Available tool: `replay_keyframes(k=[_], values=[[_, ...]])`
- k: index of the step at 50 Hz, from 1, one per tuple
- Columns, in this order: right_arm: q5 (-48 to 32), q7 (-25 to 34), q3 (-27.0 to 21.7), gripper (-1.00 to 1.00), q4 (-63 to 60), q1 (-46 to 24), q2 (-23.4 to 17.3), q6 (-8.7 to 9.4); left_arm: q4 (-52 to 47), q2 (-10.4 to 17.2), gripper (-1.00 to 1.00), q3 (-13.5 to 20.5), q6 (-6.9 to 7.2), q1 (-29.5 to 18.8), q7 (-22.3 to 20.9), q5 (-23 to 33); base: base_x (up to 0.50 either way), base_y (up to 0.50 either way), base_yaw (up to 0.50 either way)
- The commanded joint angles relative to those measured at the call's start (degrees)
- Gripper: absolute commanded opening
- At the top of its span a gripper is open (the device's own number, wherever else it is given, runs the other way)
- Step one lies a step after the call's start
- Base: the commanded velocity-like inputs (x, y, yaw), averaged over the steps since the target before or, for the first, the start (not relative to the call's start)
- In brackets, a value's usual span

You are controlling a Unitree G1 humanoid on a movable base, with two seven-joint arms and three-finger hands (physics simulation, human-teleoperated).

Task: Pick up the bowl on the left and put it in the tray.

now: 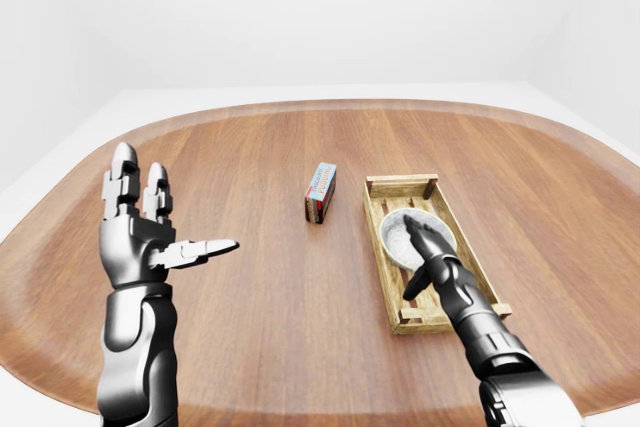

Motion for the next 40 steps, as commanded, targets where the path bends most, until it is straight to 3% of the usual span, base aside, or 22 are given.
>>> replay_keyframes(k=[1,9,20,30,40], values=[[-3.12,4.17,0.13,1.00,-7.69,2.73,0.12,0.00,0.16,-0.10,1.00,-0.18,0.00,0.08,-0.04,0.23,0.00,0.00,0.00],[-11.74,14.43,-0.13,1.00,-25.18,6.28,0.17,0.00,0.23,-0.14,1.00,-0.41,0.00,0.00,0.05,0.42,0.00,0.00,0.00],[-24.21,24.80,-0.27,1.00,-39.37,8.02,2.18,0.00,0.47,0.04,1.00,-0.08,0.00,-0.26,0.07,0.14,0.00,0.00,0.00],[-35.86,36.49,0.29,1.00,-55.09,9.57,6.55,0.00,0.35,0.06,1.00,-0.03,0.00,-0.15,-0.03,0.11,0.00,0.00,0.00],[-45.75,36.49,-1.56,1.00,-69.95,9.68,9.75,0.00,-1.04,0.02,1.00,0.17,0.00,0.14,0.13,-0.12,0.00,0.00,0.00]])
